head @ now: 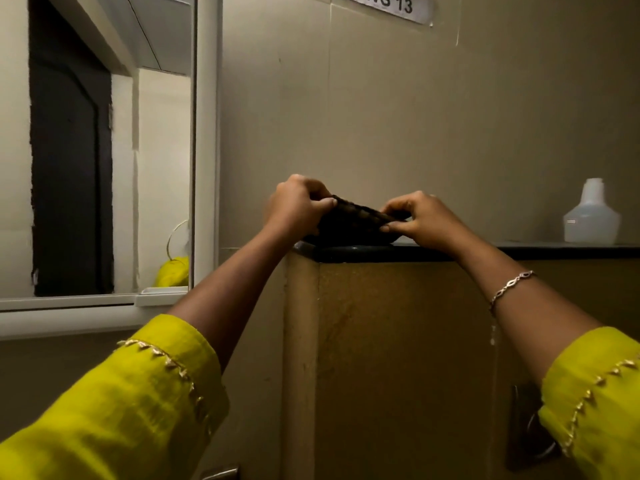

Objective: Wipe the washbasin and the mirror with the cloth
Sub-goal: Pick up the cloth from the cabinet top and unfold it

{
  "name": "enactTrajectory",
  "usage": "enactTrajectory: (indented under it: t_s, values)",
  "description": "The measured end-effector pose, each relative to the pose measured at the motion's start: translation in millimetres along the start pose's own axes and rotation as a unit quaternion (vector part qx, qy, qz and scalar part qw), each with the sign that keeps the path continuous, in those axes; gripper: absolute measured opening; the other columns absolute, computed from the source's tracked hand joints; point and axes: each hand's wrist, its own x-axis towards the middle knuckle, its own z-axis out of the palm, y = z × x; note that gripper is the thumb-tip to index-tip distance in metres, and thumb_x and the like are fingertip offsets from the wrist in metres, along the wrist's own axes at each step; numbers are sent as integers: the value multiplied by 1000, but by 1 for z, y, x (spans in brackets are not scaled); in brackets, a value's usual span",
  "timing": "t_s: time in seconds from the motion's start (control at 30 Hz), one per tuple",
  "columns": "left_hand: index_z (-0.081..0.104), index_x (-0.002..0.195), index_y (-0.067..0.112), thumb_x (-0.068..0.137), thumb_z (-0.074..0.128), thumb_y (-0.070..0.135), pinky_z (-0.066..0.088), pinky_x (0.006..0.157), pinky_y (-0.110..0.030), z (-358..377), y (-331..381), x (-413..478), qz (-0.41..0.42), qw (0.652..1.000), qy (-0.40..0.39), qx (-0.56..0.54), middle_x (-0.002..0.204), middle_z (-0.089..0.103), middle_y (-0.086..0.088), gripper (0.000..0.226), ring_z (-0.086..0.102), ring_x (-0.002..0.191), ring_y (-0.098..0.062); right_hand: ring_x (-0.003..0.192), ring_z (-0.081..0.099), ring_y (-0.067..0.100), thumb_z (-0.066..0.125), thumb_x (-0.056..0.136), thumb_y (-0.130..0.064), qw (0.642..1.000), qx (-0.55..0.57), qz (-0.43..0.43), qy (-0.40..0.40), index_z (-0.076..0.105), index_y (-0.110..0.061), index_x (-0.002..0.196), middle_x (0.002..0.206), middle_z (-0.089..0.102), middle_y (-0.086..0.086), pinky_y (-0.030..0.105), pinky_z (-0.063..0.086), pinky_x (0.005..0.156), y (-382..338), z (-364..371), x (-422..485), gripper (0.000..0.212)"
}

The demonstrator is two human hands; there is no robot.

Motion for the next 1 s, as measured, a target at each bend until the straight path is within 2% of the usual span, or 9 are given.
enactTrajectory:
  t_s: [0.1,0.13,0.23,0.3,0.47,0.57,0.7,0.9,1.0]
  values:
    - [60,87,14,88,59,17,57,58,-37,0,2,2,-25,998,8,-49,87,66,-11,3,67,66,-23,75,63,15,58,87,-3,992,118,46,24,62,-16,85,86,63,6,19,49,57,-3,3,9,14]
    - [60,88,13,89,58,16,57,62,-40,-1,3,2,-33,997,10,-66,90,65,-13,4,67,71,-25,77,63,18,56,88,-1,985,160,60,29,59,-18,81,85,62,7,21,52,57,-4,5,13,18]
    - [58,86,12,90,56,13,58,66,-42,-4,4,3,-36,994,23,-101,92,64,-17,4,66,77,-27,87,60,26,54,88,1,973,213,69,59,53,-21,74,82,57,6,40,54,78,-8,8,24,25]
    - [57,84,14,90,56,13,58,68,-43,-10,6,3,-25,992,47,-111,90,64,-16,6,66,78,-27,86,55,25,54,88,1,971,220,55,80,52,-22,74,80,55,4,45,50,84,-13,9,30,27]
    - [58,88,11,90,56,15,58,69,-42,-32,11,1,31,990,101,-97,92,66,-18,4,66,83,-25,72,48,8,54,87,1,960,252,-19,118,51,-25,76,75,52,-3,20,41,69,-34,2,39,29]
    - [57,81,17,90,56,15,58,70,-44,-50,17,-3,46,988,112,-93,92,66,-20,9,66,83,-27,72,49,3,54,88,0,953,269,-57,128,52,-26,78,76,53,-6,11,41,64,-51,-1,41,27]
    - [54,74,25,90,57,17,57,67,-49,-78,23,-14,42,987,128,-83,90,67,-20,18,67,81,-31,77,52,7,56,88,-1,938,314,-80,120,54,-23,79,77,55,-5,18,47,73,-74,2,41,24]
    - [58,90,12,90,56,20,57,64,-39,-123,24,-37,34,991,127,-8,90,68,-14,8,69,75,-26,85,55,13,54,89,-2,931,349,-69,77,54,-21,79,79,56,-3,29,50,83,-116,16,21,22]
    - [59,92,11,91,55,19,57,66,-44,-145,18,-56,18,994,107,21,90,68,-15,9,69,75,-27,81,57,11,55,89,-4,928,362,-68,48,55,-21,79,77,56,-3,28,50,81,-136,32,4,20]
